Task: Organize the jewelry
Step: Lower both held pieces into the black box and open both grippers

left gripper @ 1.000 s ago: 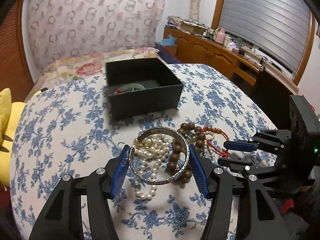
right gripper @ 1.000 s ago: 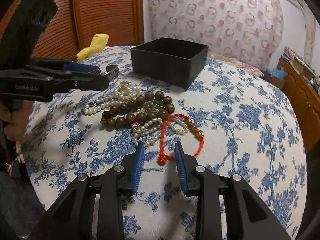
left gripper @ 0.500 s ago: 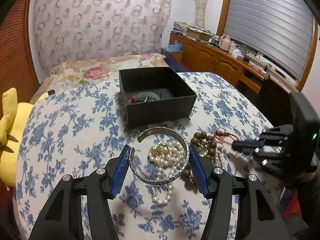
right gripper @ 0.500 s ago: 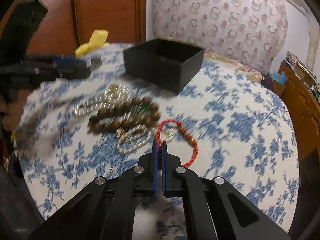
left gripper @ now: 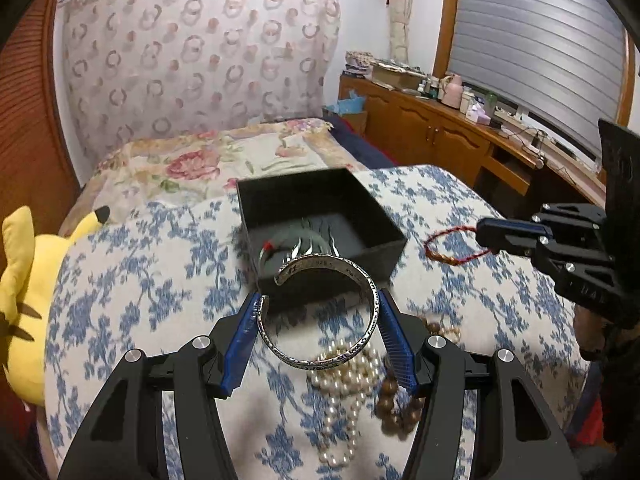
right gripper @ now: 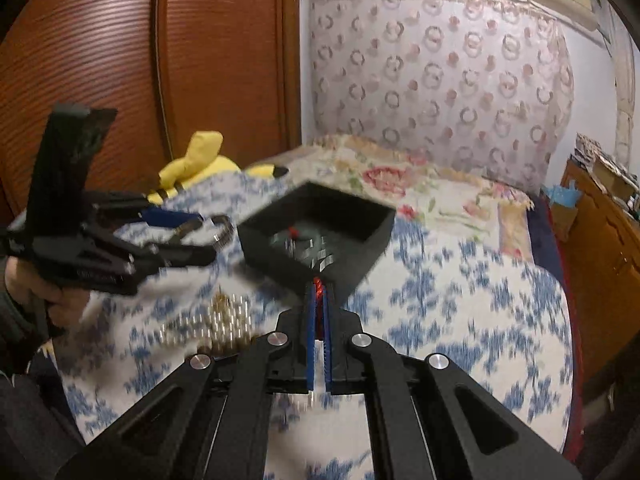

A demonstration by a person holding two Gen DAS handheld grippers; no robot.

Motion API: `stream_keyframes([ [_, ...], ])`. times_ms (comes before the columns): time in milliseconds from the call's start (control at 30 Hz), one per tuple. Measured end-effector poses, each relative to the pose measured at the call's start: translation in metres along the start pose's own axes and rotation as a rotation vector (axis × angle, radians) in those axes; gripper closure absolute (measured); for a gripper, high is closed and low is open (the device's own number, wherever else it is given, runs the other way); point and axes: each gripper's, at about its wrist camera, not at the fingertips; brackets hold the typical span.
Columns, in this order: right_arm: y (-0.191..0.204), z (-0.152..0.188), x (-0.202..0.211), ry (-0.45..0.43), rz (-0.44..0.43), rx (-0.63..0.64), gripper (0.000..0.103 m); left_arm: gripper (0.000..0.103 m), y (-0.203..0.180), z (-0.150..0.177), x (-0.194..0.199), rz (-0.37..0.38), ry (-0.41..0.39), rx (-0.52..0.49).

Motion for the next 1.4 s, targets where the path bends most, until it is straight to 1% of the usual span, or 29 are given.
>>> stream_keyframes([
  [233, -0.009, -0.042, -0.020, -0.053, -0.034, 0.006, 0.099, 0.047, 0.009, -0.024, -0.006, 0.001, -0.020, 0.006],
  [300, -0.012, -0.050, -0.031, -0.056, -0.046, -0.001, 0.099, 0.047, 0.013, -0.030, -0.012, -0.003, -0.015, 0.011],
  [400, -0.018, -0.055, -0.052, -0.033, -0.071, -0.022, 0.099, 0.047, 0.017, -0.038, -0.019, -0.009, -0.007, 0.011],
  [533, -0.025, -0.051, -0.078, 0.010, -0.103, -0.053, 0.096, 0.047, 0.024, -0.045, -0.027, -0.015, 0.005, 0.015],
  [667, -0.029, -0.046, -0.086, 0.026, -0.110, -0.065, 0.096, 0.047, 0.026, -0.050, -0.037, -0.018, 0.018, 0.014],
  [733, -0.031, -0.045, -0.085, 0.018, -0.104, -0.070, 0.082, 0.047, 0.025, -0.055, -0.041, -0.018, 0.021, 0.010],
  [833, -0.036, -0.041, -0.083, 0.012, -0.091, -0.081, 0.082, 0.047, 0.024, -0.060, -0.050, -0.018, 0.030, 0.007],
  [933, -0.041, -0.039, -0.081, 0.007, -0.047, -0.083, 0.082, 0.047, 0.022, -0.065, -0.061, -0.023, 0.045, -0.002],
  [1133, -0.047, -0.036, -0.082, 0.010, -0.027, -0.090, 0.081, 0.047, 0.017, -0.069, -0.078, -0.039, 0.070, -0.024],
  [1400, -0.047, -0.036, -0.080, 0.003, -0.017, -0.084, 0.081, 0.046, 0.017, -0.067, -0.079, -0.056, 0.066, -0.013],
])
Point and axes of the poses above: each gripper's, at about its wrist camera, not at the fingertips, and x roughly against the way its jaws point, y to its left, z to its underside, and after that the axes turned 7 degrees about y, right-handed
